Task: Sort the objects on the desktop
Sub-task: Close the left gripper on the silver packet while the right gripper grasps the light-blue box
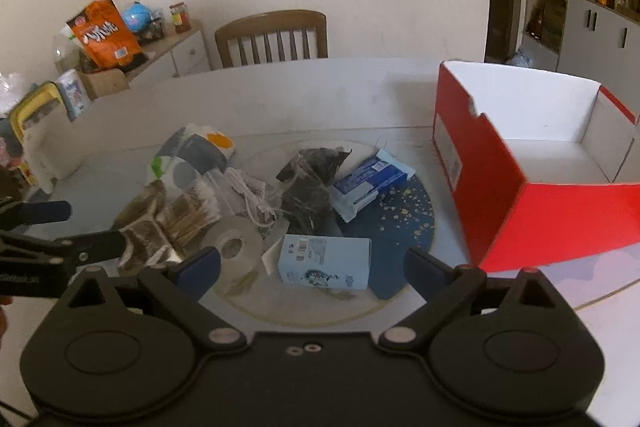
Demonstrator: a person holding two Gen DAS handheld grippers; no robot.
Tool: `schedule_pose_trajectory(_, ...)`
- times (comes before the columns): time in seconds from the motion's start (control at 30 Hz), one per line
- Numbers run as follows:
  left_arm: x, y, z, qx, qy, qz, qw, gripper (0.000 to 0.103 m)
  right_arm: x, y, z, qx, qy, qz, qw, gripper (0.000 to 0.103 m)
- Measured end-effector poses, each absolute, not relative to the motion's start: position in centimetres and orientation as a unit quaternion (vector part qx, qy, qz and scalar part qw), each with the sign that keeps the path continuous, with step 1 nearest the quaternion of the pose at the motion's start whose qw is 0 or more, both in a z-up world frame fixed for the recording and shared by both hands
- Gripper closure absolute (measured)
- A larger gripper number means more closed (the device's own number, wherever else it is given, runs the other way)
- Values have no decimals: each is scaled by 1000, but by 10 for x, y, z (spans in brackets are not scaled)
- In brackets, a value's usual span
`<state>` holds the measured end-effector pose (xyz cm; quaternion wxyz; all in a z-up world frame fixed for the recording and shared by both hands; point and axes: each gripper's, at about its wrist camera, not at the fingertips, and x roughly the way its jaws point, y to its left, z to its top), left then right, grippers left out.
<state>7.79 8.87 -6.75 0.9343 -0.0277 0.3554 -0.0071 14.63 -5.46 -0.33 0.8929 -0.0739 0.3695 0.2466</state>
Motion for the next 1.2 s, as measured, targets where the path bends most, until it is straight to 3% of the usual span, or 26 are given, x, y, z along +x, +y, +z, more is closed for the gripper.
schedule_pose_trajectory(0.43, 98, 99, -87, -25, 375, -16, 927, 1, 182, -28, -36, -70, 408, 202, 888, 3)
schedule_pose_trajectory(0.67, 105, 99, -94, -27, 385, -18, 922, 7, 189, -23, -47, -82, 426, 191, 881, 4)
schedule_pose_trajectory(0.83, 108, 97, -97, -26, 390, -22, 920, 12, 192, -27, -50, -88, 438, 189, 875, 19)
schedule_pose_trajectory(0.97, 111, 98, -100, -26, 395, -22, 918, 14, 192, -30, -51, -90, 441, 192, 872, 22)
schedule_pose_trajectory(1.2, 114, 99, -104, -31, 405, -27, 913, 27, 192, -29, -51, -96, 443, 200, 868, 31)
